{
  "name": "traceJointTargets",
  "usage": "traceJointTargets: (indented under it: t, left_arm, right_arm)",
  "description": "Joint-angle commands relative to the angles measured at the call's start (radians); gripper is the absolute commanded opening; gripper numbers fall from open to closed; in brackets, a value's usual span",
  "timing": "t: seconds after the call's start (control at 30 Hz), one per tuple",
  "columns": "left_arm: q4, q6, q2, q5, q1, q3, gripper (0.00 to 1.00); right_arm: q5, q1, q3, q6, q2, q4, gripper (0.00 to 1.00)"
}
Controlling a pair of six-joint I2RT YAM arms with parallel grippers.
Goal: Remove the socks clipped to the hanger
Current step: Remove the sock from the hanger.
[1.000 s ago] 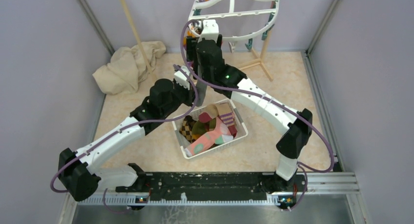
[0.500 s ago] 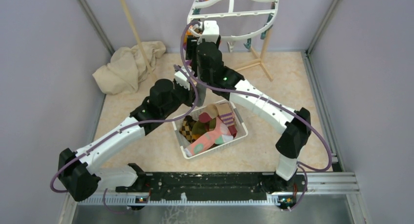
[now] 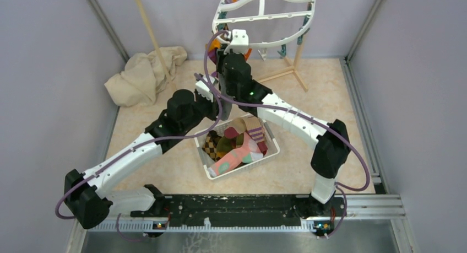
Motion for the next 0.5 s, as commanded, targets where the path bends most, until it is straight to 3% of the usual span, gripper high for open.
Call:
traceJointTargets:
  t: [0.0, 0.17, 0.27, 0.33, 0.4, 0.47]
  left_arm:
    - [-0.006, 0.012, -0.031, -0.009, -0.007, 0.012, 0.01]
    - [-0.009, 0.010, -0.049, -0.027, -0.007, -0.006, 0.02]
    - [-0.009, 0.008, -0.058, -0.031, -0.007, -0.012, 0.02]
    - [-0.009, 0.007, -0.062, -0.028, -0.008, -0.012, 0.02]
    - [-0.033, 0.007, -0.067, -0.022, -0.007, -0.012, 0.02]
    - [-0.040, 0.002, -0.071, -0.014, -0.007, -0.008, 0.02]
  right_arm:
    - [-0.028, -0.012, -0.014, 0.013, -0.054, 0.098, 0.00]
    - [-0.119, -0.038, -0.077, 0.078, -0.116, 0.116, 0.00]
    - [-0.217, -0.092, -0.089, 0.173, -0.150, 0.077, 0.09]
    - [-0.254, -0.107, -0.108, 0.194, -0.173, 0.076, 0.25]
    - [-0.280, -0.116, -0.111, 0.209, -0.189, 0.056, 0.32]
    - [-0.311, -0.124, -0.115, 0.219, -0.204, 0.045, 0.67]
